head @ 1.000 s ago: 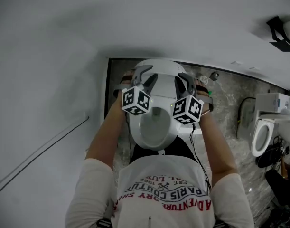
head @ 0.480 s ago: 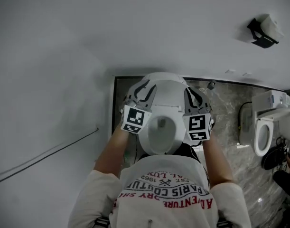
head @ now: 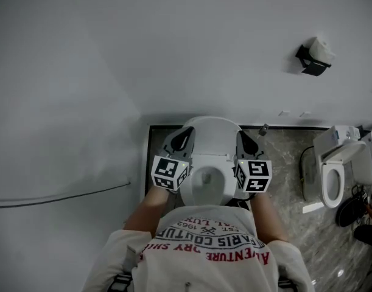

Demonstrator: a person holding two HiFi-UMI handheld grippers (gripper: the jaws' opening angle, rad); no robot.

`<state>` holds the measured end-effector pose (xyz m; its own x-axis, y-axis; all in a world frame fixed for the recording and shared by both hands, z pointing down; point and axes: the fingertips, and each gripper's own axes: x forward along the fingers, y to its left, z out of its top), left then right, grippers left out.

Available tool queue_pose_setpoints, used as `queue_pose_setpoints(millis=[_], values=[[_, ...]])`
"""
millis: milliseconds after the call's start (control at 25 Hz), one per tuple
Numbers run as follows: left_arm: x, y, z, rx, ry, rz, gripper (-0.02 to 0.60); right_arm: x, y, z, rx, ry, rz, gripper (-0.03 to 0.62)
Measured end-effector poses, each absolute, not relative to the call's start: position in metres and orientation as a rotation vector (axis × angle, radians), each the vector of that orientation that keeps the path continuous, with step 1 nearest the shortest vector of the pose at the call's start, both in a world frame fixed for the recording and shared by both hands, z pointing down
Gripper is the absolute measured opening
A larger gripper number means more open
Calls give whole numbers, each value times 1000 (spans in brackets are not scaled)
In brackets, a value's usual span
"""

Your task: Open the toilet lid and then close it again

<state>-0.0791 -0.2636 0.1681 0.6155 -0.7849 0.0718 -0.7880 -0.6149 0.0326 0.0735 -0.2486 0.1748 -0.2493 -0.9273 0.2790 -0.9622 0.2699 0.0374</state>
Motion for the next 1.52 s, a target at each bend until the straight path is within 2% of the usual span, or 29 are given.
queue_pose_setpoints(millis=[840, 1160, 1520], values=[[-84, -230, 153, 2723, -1464, 88, 6, 60, -212, 173, 1735, -2306, 167, 17], [-75, -232, 166, 2770, -1470, 179, 5, 70, -213, 181, 1724, -2276, 170, 17], [-79, -236, 174, 2728, -1458, 115, 6, 65, -219, 197, 1694, -2253, 193, 17]])
